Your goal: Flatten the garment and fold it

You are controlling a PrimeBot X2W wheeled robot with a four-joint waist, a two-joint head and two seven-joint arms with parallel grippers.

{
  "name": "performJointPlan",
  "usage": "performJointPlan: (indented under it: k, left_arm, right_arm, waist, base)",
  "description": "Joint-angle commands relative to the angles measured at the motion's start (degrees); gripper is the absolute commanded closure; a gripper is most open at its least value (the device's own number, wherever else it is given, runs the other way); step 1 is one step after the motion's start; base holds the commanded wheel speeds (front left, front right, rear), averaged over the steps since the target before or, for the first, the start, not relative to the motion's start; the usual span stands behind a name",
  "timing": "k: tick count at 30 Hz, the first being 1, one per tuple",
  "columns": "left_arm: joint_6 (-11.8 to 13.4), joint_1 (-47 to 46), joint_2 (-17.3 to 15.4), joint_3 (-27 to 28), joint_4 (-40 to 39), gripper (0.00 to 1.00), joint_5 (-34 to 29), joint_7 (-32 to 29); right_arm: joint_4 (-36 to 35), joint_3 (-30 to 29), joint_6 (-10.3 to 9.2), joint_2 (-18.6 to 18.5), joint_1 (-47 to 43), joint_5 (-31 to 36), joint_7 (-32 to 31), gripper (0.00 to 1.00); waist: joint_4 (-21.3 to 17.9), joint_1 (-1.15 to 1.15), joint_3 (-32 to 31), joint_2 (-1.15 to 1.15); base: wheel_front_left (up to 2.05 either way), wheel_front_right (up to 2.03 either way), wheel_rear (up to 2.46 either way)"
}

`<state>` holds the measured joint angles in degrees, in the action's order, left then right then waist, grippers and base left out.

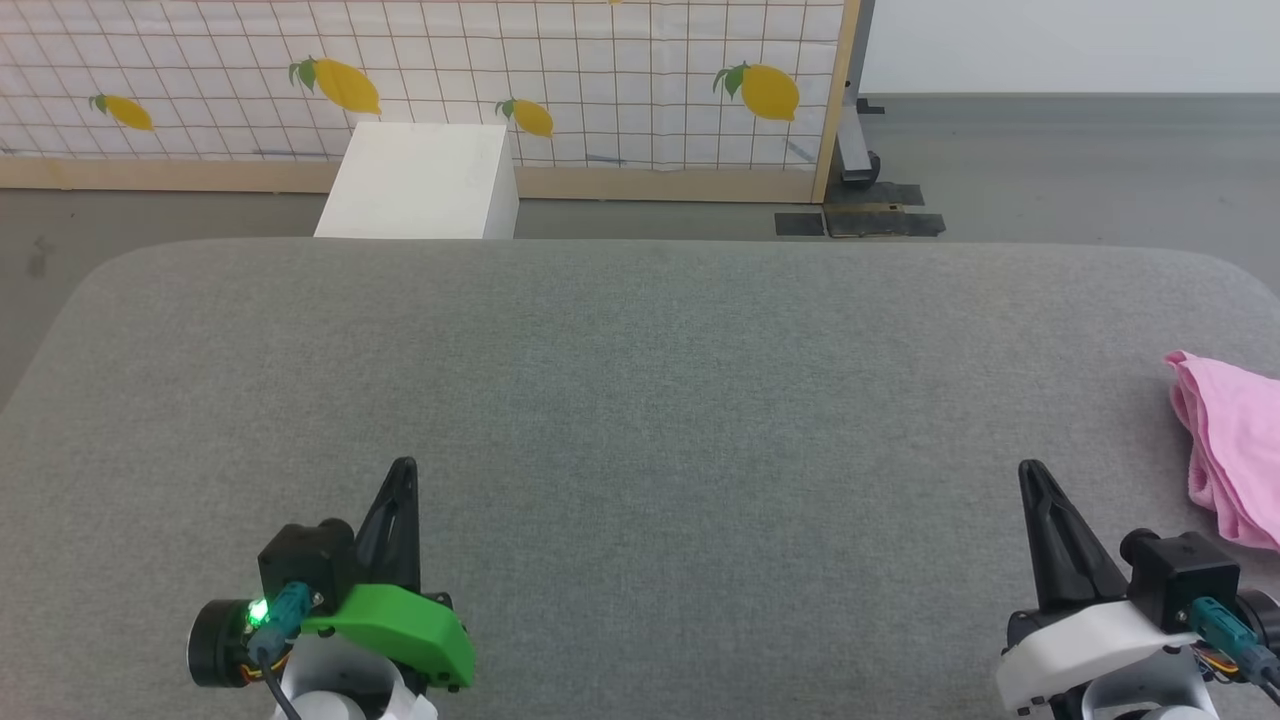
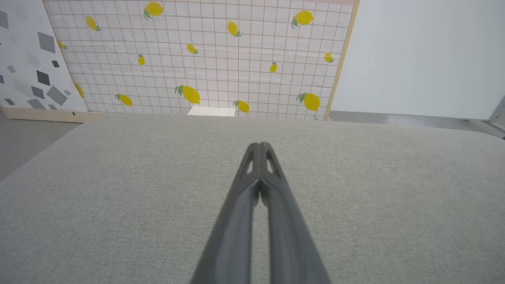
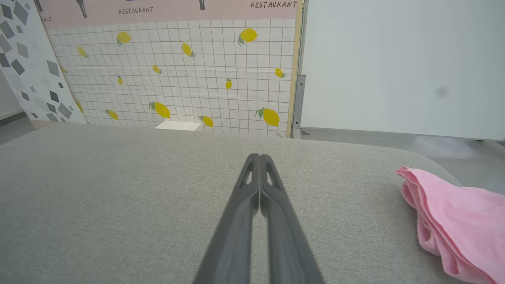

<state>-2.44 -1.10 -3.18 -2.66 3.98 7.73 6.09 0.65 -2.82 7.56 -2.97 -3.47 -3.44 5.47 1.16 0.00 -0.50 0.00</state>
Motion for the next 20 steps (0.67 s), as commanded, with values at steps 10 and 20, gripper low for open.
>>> performJointPlan:
  k: [10,20]
  left_arm:
    - [0.7,0.7,0.2,0.7,-1.1,1.00,-2.4,-1.4]
    - [1.2,0.8,0.2,1.2,-1.8,1.00,-3.7,-2.6]
  right_arm:
    - [-0.4,0.7,-0.05,0.1,1.6,1.2,-1.3,1.00]
    - [-0.4,1.2,-0.05,0.1,2.1,1.7,-2.3,1.00]
  waist:
    - [-0.2,0.00,0.1,0.00]
    - [-0.5,0.00,0.2,0.00]
  base:
    - [0.00,0.00,0.00]
    - [0.00,0.00,0.00]
